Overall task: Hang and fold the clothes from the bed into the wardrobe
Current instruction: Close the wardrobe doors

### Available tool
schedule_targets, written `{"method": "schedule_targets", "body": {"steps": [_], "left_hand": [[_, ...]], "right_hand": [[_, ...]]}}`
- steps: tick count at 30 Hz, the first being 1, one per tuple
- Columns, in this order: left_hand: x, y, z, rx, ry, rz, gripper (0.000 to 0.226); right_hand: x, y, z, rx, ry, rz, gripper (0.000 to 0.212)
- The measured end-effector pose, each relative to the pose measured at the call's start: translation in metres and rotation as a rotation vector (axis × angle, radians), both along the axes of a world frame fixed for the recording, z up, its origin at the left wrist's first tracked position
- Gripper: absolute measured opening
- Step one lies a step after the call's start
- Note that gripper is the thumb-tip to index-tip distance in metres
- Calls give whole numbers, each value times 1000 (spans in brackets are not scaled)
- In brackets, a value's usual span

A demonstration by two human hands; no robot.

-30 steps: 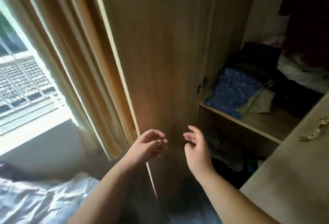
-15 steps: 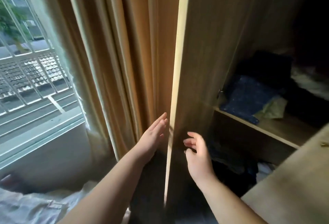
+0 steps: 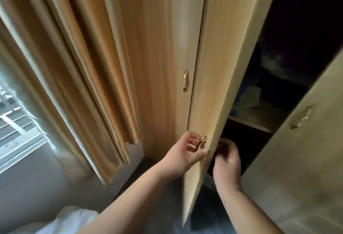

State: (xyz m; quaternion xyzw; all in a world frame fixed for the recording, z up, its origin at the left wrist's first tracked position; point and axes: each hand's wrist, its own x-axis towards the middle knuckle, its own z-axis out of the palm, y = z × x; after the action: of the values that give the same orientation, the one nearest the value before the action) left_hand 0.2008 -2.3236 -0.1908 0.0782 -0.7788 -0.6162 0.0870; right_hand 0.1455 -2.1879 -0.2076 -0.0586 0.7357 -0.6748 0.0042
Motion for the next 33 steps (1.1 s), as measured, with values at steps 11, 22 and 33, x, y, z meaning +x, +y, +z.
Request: {"method": "schedule_targets", "body": {"steps": [11,22,33], "left_hand": [[-152,170,3,68,-10,52,25],[-257,208,-13,116,28,162,38],[-297,213,-19,127,-62,121,64]], "right_hand": [[-95,183,-6,-93,-55,-272,52],[-205,247,-8,-64,-89,-136,52],[-236,236,-16,-129,-116,-74,53]]}}
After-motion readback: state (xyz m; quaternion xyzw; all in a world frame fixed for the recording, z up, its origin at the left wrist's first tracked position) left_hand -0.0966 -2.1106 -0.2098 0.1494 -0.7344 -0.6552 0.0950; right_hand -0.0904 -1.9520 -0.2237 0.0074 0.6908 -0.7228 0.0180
